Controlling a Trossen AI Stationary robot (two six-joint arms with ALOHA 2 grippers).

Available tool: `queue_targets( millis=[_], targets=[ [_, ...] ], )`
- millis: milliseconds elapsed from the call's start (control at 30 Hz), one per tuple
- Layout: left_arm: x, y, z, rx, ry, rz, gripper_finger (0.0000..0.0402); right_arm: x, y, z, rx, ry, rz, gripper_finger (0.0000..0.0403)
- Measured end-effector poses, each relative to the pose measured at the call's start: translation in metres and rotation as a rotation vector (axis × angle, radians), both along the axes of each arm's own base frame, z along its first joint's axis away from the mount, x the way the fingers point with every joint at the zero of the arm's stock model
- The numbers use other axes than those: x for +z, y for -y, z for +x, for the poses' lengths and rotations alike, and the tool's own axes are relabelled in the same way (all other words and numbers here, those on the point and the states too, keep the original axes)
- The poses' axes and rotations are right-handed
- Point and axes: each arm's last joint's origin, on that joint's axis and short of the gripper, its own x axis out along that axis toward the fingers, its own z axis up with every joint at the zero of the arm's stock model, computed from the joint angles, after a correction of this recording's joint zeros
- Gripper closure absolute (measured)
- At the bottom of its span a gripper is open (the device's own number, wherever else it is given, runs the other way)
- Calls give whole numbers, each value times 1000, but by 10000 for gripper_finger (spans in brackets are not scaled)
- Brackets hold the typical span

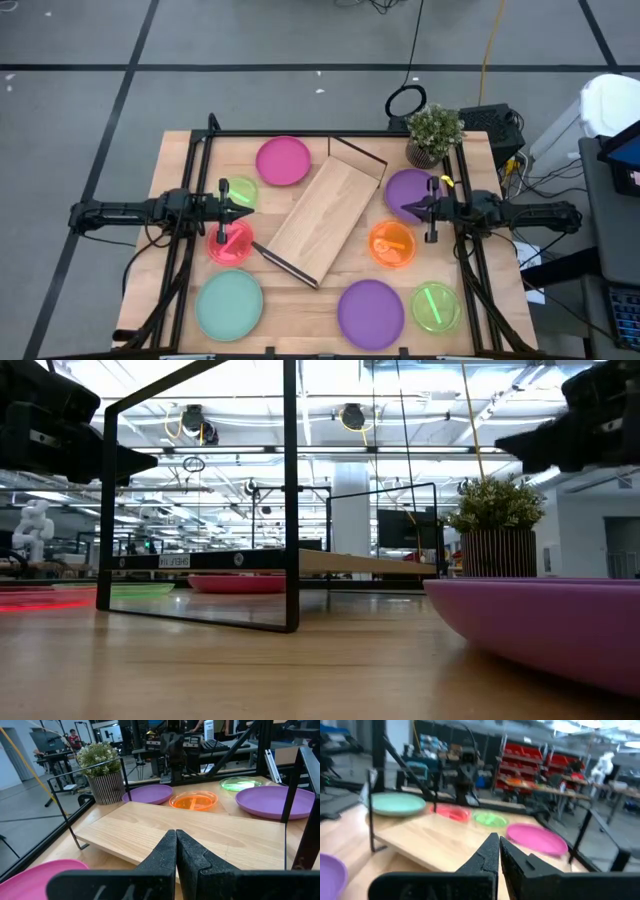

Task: Place and stack plates onto a shelf
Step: Put the top violet plate on the shelf

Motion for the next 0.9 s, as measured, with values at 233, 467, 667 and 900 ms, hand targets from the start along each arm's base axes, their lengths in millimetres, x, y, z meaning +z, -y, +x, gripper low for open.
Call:
queue_targets(
  millis=[233,467,667,900],
  targets=[
    [0,0,0,0,-1,0,398,35,1,1,-35,16,9,403],
    [0,0,0,0,0,0,398,84,1,3,-50,-34,9,403],
    [0,0,0,0,0,0,398,134,3,4,-129,-85,73,403],
    [0,0,0,0,5,0,398,189,4,9,-163,-105,163,403]
  ],
)
